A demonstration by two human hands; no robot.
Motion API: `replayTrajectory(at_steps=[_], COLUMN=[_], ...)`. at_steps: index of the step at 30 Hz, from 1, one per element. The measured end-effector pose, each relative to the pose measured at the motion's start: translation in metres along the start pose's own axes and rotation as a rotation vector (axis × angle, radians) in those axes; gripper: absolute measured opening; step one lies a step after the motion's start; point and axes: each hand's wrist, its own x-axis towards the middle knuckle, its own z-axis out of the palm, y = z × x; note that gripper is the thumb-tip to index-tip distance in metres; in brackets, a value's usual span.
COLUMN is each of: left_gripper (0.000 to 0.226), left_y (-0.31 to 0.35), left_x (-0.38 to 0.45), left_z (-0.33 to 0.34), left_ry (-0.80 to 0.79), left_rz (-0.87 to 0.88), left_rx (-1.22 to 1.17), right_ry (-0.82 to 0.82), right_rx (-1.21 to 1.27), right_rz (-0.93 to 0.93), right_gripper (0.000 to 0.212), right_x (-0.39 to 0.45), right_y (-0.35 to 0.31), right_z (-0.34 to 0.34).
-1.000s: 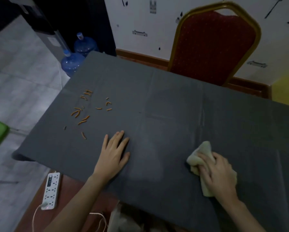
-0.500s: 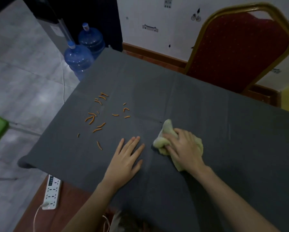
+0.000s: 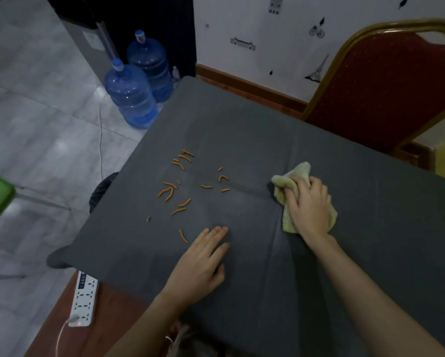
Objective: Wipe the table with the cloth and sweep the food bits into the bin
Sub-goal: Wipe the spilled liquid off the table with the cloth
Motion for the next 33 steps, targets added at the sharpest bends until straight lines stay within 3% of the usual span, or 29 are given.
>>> replayTrajectory(at_steps=[4,9,15,18,21,26,31,33], left_gripper=[0.039,0.04,0.039,0.038,0.032,0.036,0.028,0.028], left_y=[0.0,-0.003,0.002,0.011,0.018,0.023,0.015,0.006], left_x=[0.001,-0.001,-0.002,0.002,0.002,-0.014,-0.043,-0.051], left_z=[0.002,0.003,0.005,0.006,0.006,0.0,-0.005,-0.014], left_ry=[-0.01,-0.003,0.041,0.073,0.1,0.074,0.153,0.208], left_rz=[-0.011,0.009,-0.023,-0.069,-0.124,-0.139,-0.195,-0.249], left_rx=[-0.007,-0.006,-0.015,0.004,0.006,-0.02,-0.067,-0.053], right_ry=[-0.073,-0.154,-0.043,-0.001,-0.026,-0.109,-0.166,-0.171], right_rx=[0.019,0.008,-0.058,-0.031,-0.001,0.018,0.044,0.022], right_rz=[-0.164,-0.363,0.067,0.104,-0.001,-0.25,-0.497,-0.494], right_gripper=[0.036,0.038,0.049,0.044,0.034,0.039,0.041,0.043], right_x=[-0.022,-0.086,-0.074,-0.034,-0.008,-0.028,-0.067,-0.072], right_y=[-0.017,0.009,0.058,0.044,0.015,-0.03,-0.005,0.016], right_z=[0.005,-0.013,-0.031,-0.026,-0.009,0.007,-0.006,-0.013])
